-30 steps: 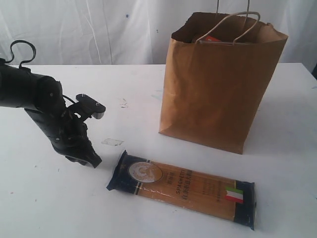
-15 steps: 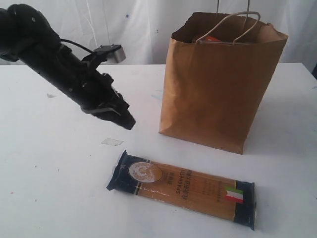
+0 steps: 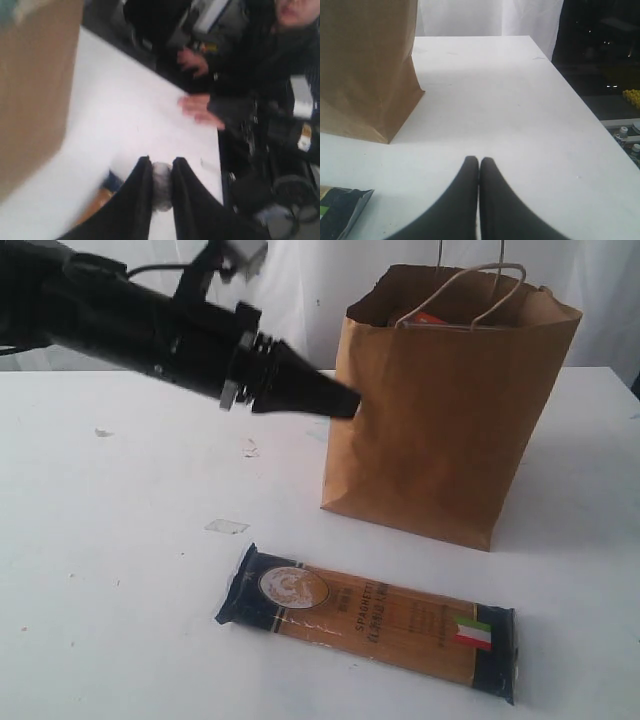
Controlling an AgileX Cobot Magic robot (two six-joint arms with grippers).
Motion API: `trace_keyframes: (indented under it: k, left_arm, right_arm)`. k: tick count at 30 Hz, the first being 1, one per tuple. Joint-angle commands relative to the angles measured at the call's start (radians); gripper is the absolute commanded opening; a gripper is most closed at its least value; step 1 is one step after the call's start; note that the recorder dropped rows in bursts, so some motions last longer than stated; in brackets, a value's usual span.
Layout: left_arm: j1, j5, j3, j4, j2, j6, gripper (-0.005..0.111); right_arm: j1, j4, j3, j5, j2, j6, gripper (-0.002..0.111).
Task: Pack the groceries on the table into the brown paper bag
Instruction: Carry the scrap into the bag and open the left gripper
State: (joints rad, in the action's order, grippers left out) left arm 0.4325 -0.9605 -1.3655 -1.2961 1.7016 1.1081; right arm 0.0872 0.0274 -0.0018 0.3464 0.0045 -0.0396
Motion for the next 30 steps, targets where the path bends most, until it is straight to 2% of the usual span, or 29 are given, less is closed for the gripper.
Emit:
trace_keyframes:
  k: [1, 4, 10, 12, 18, 22, 26, 30]
  left_arm:
    - [0.029, 0.193, -0.063, -0.156, -0.015, 0.094, 0.000]
    - [0.079, 0.305, -0.119, -0.139, -0.015, 0.123, 0.000]
    - [0.220, 0.561, -0.211, -0.025, -0.015, 0.521, 0.000]
    - [0.252, 0.694, -0.213, -0.018, -0.013, 0.586, 0.000]
    - [0.264, 0.927, -0.213, -0.018, 0.031, 0.592, 0.000]
    - [0.264, 0.944, -0.213, -0.018, 0.067, 0.592, 0.003]
    - [0.264, 0.886, -0.213, -0.022, 0.087, 0.588, 0.021]
    - [0.264, 0.886, -0.213, -0.022, 0.095, 0.588, 0.038]
  right_arm:
    - [0.003, 0.000, 0.002, -0.004, -0.004, -0.002, 0.000]
    - [0.003, 0.000, 0.002, -0.004, -0.004, -0.002, 0.000]
    - [0.003, 0.000, 0.002, -0.004, -0.004, -0.002, 0.000]
    - [0.003, 0.000, 0.002, -0.004, -0.004, -0.002, 0.000]
    - [0.003, -0.001, 0.002, -0.004, -0.004, -0.002, 0.000]
    - [0.003, -0.001, 0.002, -0.004, -0.004, -0.002, 0.000]
    - [0.003, -0.001, 0.002, -0.004, -0.004, -0.002, 0.000]
    - [0.003, -0.001, 0.002, -0.004, -0.004, -0.002, 0.000]
